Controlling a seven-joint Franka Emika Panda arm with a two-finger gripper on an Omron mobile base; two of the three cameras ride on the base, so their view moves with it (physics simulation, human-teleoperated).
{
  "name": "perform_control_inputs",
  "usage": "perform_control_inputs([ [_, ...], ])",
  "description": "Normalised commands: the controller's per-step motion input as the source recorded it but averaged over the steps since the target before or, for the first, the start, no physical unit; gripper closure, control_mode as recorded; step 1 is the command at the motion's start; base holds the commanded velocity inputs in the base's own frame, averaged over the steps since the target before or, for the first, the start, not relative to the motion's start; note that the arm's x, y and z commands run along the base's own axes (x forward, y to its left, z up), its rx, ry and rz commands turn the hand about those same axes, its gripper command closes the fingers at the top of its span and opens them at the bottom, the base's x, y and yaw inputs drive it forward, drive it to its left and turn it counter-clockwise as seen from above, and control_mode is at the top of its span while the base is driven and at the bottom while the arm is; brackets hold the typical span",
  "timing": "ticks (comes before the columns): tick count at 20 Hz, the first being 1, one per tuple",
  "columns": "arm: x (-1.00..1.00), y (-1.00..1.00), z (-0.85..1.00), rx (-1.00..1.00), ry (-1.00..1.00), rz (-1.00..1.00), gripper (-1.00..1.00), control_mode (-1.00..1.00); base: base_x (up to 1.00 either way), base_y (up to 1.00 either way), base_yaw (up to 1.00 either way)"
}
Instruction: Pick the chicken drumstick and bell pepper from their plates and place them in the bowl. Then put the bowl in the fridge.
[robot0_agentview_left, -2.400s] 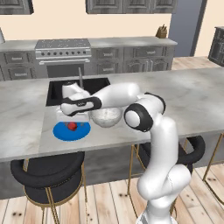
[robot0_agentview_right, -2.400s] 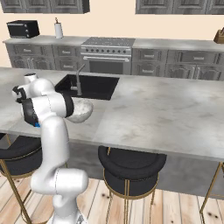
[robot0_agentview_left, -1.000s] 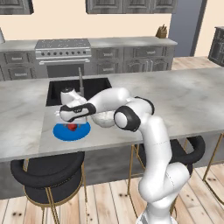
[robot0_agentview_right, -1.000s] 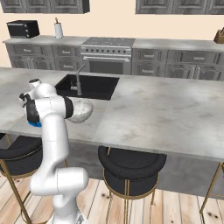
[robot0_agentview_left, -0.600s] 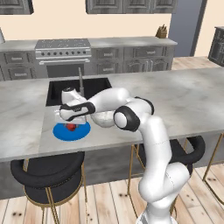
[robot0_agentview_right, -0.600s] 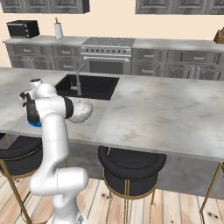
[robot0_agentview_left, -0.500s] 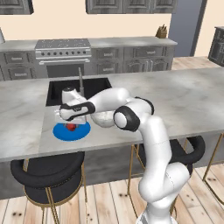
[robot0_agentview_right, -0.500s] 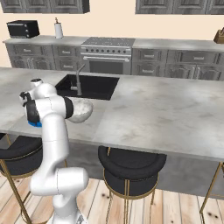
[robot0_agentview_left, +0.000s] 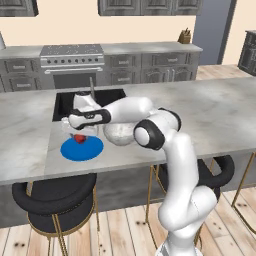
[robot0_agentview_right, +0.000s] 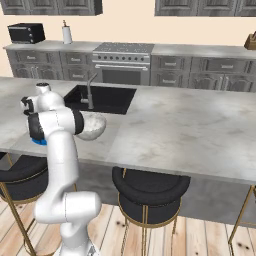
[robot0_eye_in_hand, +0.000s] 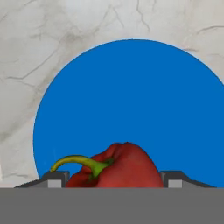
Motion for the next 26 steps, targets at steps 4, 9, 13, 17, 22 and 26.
perform_control_inputs([
  [4, -0.24, -0.13, 0.69, 0.06, -0.02, 0.08, 1.0, -1.0, 0.0, 0.0, 0.0],
  [9, -0.13, -0.34, 0.47, 0.0, -0.11, 0.05, 1.0, -1.0, 0.0, 0.0, 0.0],
  [13, 0.0, -0.57, 0.2, 0.0, -0.13, 0.01, 1.0, -1.0, 0.0, 0.0, 0.0],
  [17, 0.0, -0.63, 0.07, 0.0, -0.05, 0.0, 1.0, -1.0, 0.0, 0.0, 0.0],
  [22, 0.03, -0.67, -0.03, 0.0, 0.0, 0.0, 1.0, -1.0, 0.0, 0.0, 0.0],
  [26, 0.19, -0.57, -0.13, 0.0, 0.03, 0.0, 1.0, -1.0, 0.0, 0.0, 0.0],
])
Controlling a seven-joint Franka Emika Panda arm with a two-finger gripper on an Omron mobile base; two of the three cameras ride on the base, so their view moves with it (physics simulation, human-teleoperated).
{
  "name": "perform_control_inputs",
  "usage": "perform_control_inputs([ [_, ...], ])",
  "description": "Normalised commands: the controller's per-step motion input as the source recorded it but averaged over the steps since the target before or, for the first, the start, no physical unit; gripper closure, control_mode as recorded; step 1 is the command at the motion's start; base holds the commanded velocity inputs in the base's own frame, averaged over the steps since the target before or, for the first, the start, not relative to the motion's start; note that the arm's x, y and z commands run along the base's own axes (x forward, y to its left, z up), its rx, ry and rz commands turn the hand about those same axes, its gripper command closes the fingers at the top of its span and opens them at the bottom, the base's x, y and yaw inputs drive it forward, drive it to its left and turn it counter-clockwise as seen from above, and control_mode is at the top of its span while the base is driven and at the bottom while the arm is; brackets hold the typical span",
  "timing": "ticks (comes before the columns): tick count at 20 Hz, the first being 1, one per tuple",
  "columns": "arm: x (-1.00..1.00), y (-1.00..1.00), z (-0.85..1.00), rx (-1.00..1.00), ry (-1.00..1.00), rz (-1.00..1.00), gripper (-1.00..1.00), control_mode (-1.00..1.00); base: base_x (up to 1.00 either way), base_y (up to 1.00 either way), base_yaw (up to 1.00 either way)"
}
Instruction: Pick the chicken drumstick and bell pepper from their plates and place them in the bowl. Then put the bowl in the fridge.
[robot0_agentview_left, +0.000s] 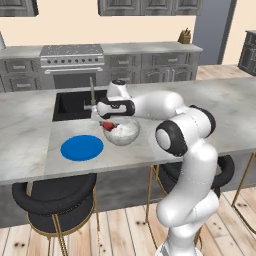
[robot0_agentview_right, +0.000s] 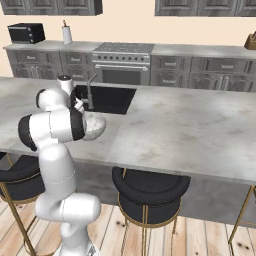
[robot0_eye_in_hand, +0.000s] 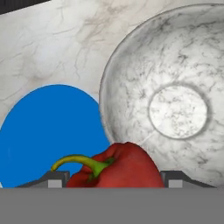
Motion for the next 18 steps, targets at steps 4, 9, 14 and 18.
perform_control_inputs([
  [4, 0.37, -0.4, -0.11, 0.0, 0.06, 0.0, 1.0, -1.0, 0.0, 0.0, 0.0],
  [9, 0.44, -0.29, -0.19, 0.0, 0.04, 0.0, 1.0, -1.0, 0.0, 0.0, 0.0],
  [14, 0.35, -0.21, -0.23, 0.0, 0.09, 0.0, 1.0, -1.0, 0.0, 0.0, 0.0],
  [18, 0.1, -0.1, -0.3, 0.0, 0.15, 0.0, 1.0, -1.0, 0.0, 0.0, 0.0],
])
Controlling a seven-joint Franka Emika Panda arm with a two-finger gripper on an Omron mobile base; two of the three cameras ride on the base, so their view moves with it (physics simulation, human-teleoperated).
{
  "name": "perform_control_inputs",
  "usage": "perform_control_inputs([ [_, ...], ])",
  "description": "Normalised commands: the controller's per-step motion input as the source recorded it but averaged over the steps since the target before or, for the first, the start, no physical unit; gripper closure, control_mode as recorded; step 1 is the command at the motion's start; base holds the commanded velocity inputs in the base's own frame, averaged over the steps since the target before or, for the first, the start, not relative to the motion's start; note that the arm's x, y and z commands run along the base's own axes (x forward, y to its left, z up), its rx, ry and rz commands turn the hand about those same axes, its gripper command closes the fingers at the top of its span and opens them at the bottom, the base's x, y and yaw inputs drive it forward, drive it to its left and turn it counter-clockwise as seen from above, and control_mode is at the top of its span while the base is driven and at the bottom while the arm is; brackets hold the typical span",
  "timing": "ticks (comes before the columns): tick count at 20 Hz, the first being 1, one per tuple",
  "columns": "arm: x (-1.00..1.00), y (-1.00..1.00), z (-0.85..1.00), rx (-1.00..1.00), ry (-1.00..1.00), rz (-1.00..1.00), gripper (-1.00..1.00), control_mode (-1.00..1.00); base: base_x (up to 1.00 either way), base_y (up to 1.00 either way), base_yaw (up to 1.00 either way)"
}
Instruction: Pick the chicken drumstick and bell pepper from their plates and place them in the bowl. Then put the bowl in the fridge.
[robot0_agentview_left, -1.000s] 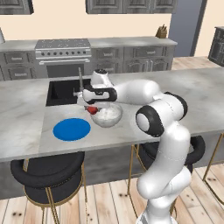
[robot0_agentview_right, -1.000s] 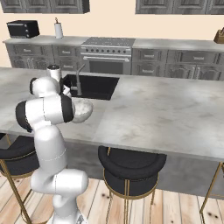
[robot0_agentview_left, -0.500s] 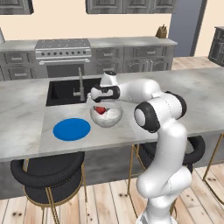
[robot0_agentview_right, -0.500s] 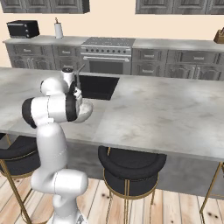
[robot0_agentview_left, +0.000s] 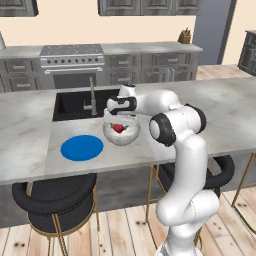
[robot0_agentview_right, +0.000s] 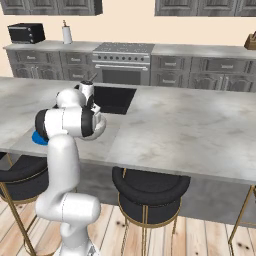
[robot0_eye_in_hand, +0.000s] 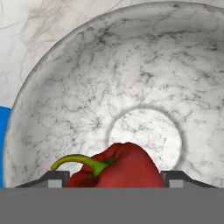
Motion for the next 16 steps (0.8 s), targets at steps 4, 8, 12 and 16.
perform_control_inputs([
  [4, 0.16, -0.02, -0.21, 0.0, 0.06, 0.0, 1.0, -1.0, 0.0, 0.0, 0.0],
  [8, 0.17, 0.0, -0.18, 0.0, 0.02, 0.0, 1.0, -1.0, 0.0, 0.0, 0.0],
  [12, 0.03, 0.0, -0.15, -0.01, 0.01, 0.0, -1.0, -1.0, 0.0, 0.0, 0.0],
  [16, 0.0, -0.01, -0.14, -0.01, 0.01, 0.0, -1.0, -1.0, 0.0, 0.0, 0.0],
])
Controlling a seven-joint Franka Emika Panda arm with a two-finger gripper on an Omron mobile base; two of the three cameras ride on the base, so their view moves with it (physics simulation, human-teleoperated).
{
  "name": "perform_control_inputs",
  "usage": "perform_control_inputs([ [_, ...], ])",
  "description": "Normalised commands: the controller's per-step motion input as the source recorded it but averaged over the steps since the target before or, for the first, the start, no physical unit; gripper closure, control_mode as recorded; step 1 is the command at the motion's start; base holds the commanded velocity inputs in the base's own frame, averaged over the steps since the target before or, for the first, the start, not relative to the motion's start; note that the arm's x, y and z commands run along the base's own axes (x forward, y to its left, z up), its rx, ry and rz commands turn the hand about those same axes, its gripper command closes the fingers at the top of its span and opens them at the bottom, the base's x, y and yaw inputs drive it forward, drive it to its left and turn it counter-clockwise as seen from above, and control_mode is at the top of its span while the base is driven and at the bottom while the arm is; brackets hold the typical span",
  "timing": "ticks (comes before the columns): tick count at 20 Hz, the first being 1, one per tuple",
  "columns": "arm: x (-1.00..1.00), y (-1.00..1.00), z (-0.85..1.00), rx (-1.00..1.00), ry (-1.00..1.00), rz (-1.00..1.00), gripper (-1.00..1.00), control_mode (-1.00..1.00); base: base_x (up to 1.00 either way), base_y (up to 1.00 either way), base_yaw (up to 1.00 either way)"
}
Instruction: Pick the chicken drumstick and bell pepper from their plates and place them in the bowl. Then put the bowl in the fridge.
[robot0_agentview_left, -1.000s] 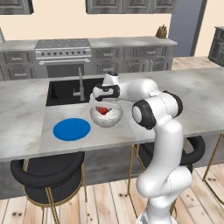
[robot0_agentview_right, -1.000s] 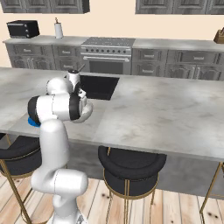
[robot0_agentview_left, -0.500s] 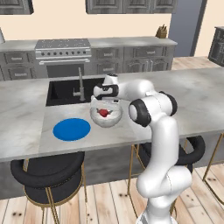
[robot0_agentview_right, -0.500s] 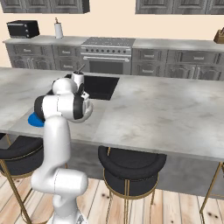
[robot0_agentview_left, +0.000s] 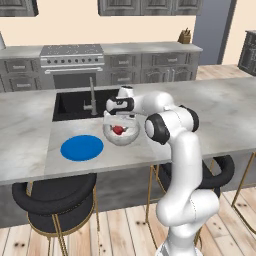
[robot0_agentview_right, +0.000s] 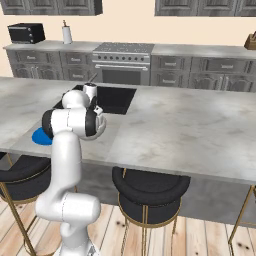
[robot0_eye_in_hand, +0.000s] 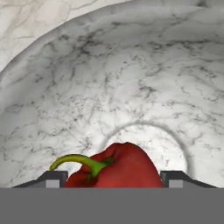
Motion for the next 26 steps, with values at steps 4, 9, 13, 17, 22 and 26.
perform_control_inputs([
  [4, -0.03, -0.04, -0.06, 0.0, 0.01, 0.0, -1.0, -1.0, 0.0, 0.0, 0.0],
  [9, 0.0, -0.03, -0.05, 0.0, 0.02, 0.0, -1.0, -1.0, 0.0, 0.0, 0.0],
  [13, 0.0, -0.01, 0.24, 0.0, 0.01, 0.0, -1.0, -1.0, 0.0, 0.0, 0.0],
  [17, -0.1, 0.0, 0.75, 0.0, 0.02, 0.06, -1.0, -1.0, 0.0, 0.0, 0.0],
  [22, -0.48, -0.01, 0.54, -0.01, 0.01, 0.13, -1.0, -1.0, 0.0, 0.0, 0.0],
  [26, -0.75, -0.09, 0.13, -0.02, -0.01, 0.05, -1.0, -1.0, 0.0, 0.0, 0.0],
])
